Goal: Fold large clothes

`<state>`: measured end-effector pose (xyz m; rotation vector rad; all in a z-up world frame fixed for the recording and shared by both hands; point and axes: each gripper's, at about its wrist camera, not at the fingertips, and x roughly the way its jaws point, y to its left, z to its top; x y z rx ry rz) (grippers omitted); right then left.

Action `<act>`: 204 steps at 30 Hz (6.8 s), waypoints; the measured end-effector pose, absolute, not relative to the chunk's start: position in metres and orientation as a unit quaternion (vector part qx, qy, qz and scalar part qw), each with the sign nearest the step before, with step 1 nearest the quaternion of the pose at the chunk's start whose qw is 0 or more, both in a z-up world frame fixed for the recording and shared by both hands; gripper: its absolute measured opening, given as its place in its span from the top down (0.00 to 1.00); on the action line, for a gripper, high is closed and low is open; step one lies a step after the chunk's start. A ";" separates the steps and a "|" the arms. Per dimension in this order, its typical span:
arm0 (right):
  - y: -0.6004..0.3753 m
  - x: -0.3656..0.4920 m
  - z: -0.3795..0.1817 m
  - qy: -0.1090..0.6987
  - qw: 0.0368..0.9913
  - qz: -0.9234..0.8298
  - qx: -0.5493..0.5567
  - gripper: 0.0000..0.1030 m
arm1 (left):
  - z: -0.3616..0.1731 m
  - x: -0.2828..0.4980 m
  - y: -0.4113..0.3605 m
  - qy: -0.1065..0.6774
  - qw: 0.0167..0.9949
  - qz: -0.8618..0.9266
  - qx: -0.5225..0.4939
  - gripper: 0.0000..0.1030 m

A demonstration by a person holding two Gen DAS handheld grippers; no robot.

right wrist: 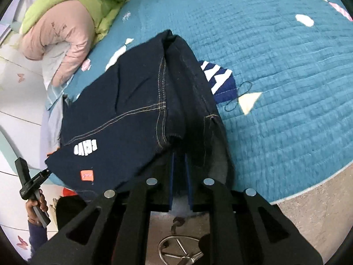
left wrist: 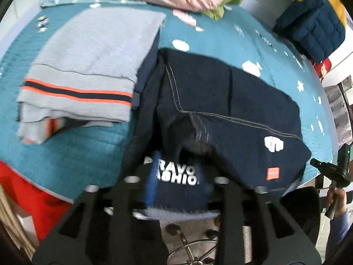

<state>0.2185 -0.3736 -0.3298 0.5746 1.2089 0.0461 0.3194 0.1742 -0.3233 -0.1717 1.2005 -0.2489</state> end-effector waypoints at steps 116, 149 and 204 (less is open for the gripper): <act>-0.052 0.283 -0.352 0.469 0.810 0.286 0.206 0.92 | -0.264 0.315 0.141 0.500 0.822 -0.195 -0.192 0.66; -0.412 0.147 -0.352 0.408 0.785 -0.067 0.462 0.42 | -0.374 0.308 -0.049 0.592 0.774 -0.218 -0.060 0.35; -0.379 0.224 -0.413 0.491 0.760 0.037 0.425 0.66 | -0.390 0.329 -0.022 0.559 0.801 -0.179 -0.118 0.25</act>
